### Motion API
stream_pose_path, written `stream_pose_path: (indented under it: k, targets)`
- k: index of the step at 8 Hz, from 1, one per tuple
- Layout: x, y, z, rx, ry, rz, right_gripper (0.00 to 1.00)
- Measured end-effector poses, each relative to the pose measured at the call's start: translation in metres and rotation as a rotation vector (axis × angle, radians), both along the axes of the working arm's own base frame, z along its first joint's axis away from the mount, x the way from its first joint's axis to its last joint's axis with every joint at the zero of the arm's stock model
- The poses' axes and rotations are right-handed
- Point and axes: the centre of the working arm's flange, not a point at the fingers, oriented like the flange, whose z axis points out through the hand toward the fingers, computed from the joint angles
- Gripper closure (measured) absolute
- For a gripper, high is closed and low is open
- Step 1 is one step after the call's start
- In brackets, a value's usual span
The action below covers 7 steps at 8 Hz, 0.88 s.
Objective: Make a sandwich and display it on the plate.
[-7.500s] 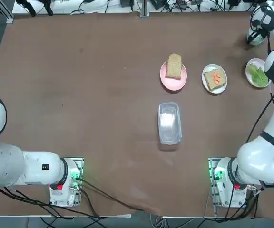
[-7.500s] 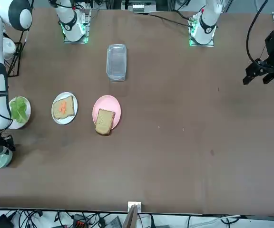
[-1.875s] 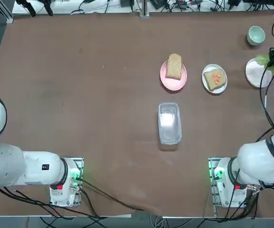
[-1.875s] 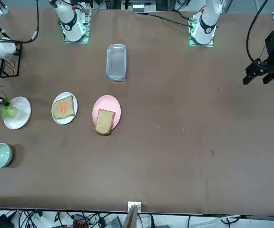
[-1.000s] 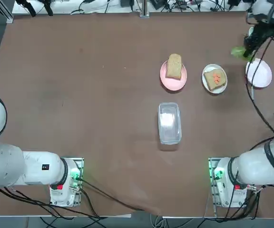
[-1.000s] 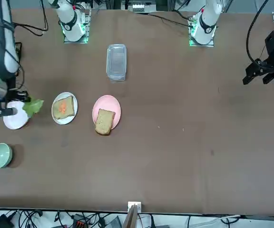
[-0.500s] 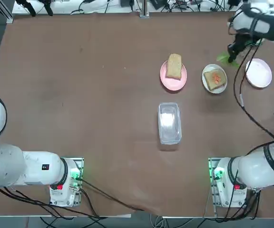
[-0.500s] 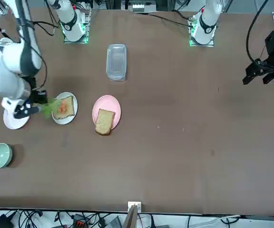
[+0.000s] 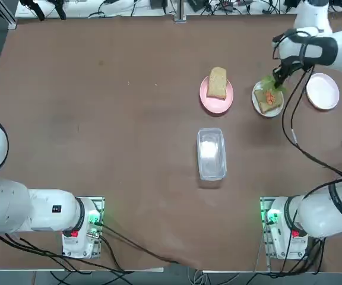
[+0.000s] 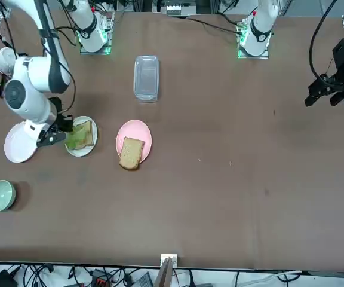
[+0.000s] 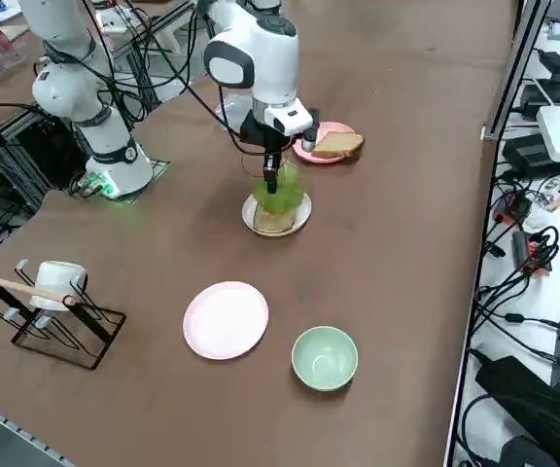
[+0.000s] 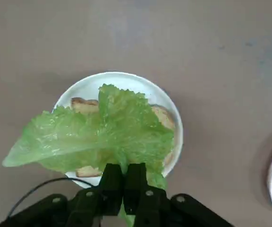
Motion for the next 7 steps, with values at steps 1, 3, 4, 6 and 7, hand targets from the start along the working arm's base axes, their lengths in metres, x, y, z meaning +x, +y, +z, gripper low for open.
stream_pose_path:
  k: [1,3,4,6,7]
  targets:
    - [-0.003,0.008,-0.008,-0.004,0.001,-0.002,0.95]
    - [-0.005,0.012,-0.024,-0.012,0.021,0.003,0.95]
    - [-0.006,0.01,-0.03,-0.016,0.03,0.0,0.95]
    - [-0.006,0.005,-0.035,-0.021,0.038,-0.009,0.95]
    - [-0.006,0.003,-0.035,-0.021,0.038,-0.013,0.95]
